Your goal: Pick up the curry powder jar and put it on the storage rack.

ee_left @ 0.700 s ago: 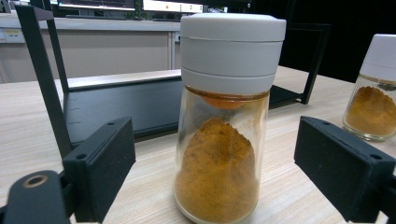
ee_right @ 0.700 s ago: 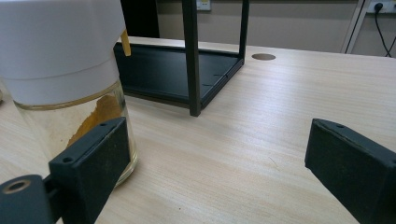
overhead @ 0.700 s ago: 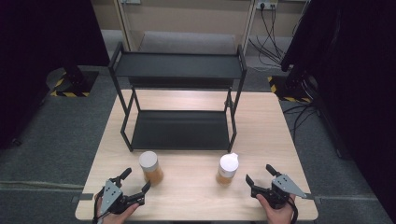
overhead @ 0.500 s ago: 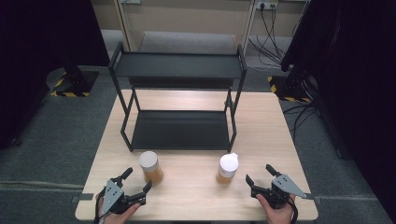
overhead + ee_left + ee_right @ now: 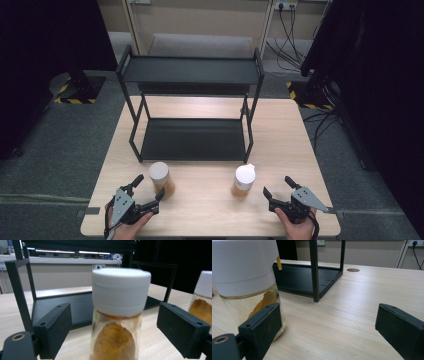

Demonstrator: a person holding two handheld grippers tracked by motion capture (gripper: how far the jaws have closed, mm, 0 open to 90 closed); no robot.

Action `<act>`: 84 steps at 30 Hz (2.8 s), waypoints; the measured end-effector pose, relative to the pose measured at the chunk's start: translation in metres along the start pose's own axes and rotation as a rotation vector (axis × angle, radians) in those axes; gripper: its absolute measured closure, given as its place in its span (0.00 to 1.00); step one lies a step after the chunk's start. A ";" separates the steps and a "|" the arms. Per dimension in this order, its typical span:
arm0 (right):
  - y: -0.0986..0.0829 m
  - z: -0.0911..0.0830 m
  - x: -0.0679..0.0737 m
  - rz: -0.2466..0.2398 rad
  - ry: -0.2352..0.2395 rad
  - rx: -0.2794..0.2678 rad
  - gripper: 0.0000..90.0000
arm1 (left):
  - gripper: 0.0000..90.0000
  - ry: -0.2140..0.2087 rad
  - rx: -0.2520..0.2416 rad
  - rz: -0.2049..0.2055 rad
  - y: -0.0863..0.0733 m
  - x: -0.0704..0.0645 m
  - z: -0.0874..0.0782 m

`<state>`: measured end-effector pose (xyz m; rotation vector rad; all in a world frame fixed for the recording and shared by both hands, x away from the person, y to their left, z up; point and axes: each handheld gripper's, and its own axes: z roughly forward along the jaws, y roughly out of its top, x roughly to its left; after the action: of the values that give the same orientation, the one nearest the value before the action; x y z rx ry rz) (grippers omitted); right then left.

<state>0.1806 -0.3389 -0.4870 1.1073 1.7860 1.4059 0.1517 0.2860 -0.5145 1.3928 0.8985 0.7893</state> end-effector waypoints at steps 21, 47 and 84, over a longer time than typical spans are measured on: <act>0.000 0.000 0.001 -0.003 -0.001 0.000 0.08 | 0.26 -0.003 -0.006 0.030 0.007 -0.005 0.026; 0.000 0.000 0.001 -0.001 -0.004 0.002 0.08 | 0.37 0.001 -0.011 0.081 0.023 -0.017 0.029; 0.000 0.000 0.001 -0.001 -0.004 -0.002 0.08 | 0.37 0.089 -0.168 0.090 0.089 -0.036 0.045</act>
<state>0.1801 -0.3383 -0.4872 1.1073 1.7822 1.4032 0.1796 0.2373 -0.4246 1.2655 0.8221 0.9797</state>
